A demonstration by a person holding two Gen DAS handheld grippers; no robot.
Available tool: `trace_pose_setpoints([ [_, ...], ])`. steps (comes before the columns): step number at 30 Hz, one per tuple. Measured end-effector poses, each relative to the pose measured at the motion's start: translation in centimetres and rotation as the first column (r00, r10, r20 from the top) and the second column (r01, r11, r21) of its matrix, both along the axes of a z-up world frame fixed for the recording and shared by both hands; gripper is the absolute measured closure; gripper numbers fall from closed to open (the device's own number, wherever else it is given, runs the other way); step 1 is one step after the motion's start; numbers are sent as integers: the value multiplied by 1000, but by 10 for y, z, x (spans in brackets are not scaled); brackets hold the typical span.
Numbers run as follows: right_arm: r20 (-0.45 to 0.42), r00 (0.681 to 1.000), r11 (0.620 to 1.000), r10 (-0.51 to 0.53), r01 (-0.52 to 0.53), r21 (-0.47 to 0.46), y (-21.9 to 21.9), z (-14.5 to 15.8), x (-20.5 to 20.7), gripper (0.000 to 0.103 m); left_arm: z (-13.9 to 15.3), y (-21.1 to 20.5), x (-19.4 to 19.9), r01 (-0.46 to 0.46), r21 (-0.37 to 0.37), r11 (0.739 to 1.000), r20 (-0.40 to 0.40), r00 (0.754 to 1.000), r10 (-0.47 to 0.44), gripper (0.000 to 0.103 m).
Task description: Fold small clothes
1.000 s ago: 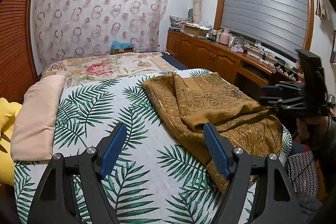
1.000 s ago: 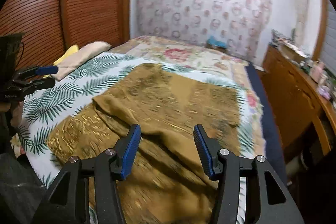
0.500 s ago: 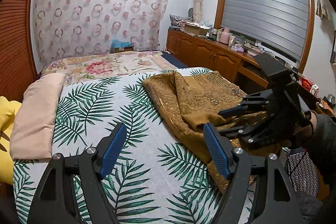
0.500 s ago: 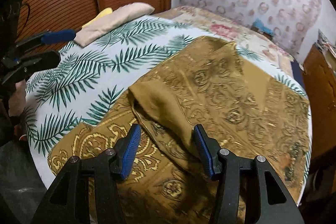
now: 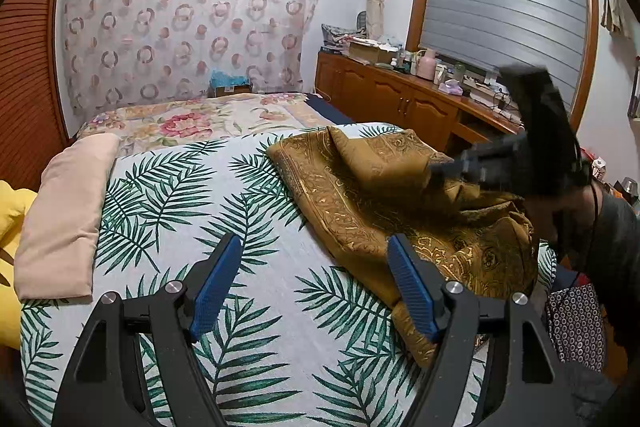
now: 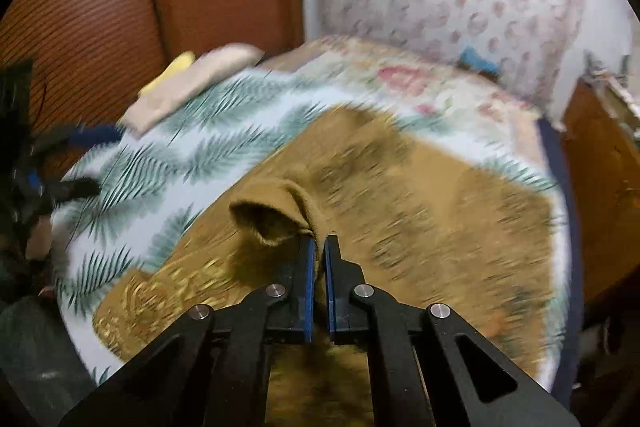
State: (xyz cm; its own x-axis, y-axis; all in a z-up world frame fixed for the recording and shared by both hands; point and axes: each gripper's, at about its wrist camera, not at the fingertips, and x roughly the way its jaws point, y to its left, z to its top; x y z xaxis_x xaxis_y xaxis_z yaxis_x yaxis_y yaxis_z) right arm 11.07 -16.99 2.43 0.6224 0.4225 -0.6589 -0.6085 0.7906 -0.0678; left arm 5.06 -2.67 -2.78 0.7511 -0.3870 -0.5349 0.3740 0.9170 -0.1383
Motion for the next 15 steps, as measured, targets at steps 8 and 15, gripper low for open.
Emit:
trace_pose_setpoints([
  [8, 140, 952, 960, -272, 278, -29, -55, 35, 60, 98, -2, -4, -1, 10, 5, 1000, -8, 1000, -10, 27],
  [15, 22, 889, 889, -457, 457, 8, -96, 30, 110, 80, -5, -7, -2, 18, 11, 1000, -17, 1000, -18, 27],
])
